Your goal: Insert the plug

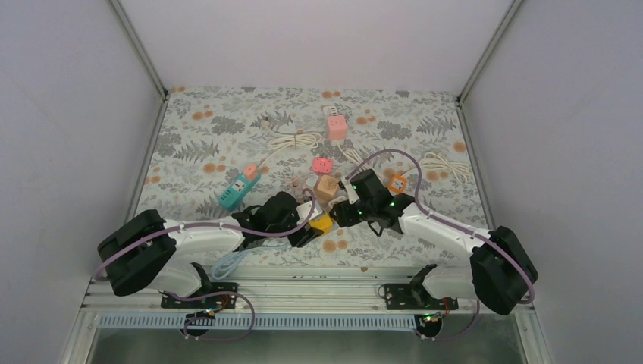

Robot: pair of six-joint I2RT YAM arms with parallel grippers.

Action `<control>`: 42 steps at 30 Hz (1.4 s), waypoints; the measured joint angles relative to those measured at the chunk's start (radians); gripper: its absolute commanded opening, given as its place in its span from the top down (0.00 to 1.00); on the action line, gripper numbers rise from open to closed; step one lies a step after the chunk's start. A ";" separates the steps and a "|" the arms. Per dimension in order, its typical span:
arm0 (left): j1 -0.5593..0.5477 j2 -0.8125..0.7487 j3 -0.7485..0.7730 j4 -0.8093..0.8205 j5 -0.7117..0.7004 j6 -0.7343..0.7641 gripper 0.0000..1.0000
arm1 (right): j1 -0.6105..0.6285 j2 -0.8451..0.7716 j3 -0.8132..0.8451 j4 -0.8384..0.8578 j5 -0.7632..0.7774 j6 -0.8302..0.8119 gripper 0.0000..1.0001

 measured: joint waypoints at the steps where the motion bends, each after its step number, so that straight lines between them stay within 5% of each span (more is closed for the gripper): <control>1: 0.000 0.001 0.000 0.001 0.000 -0.001 0.50 | 0.001 0.004 0.002 0.002 0.003 0.003 0.59; 23: -0.002 0.008 0.005 0.004 -0.005 -0.004 0.49 | 0.129 -0.072 -0.137 0.203 0.238 0.144 0.52; 33: -0.002 0.009 0.007 0.001 -0.005 -0.003 0.48 | 0.158 -0.115 -0.167 0.206 0.288 0.193 0.26; 42: -0.002 0.011 0.017 -0.016 -0.005 0.000 0.48 | 0.158 -0.117 -0.151 0.100 0.285 0.209 0.12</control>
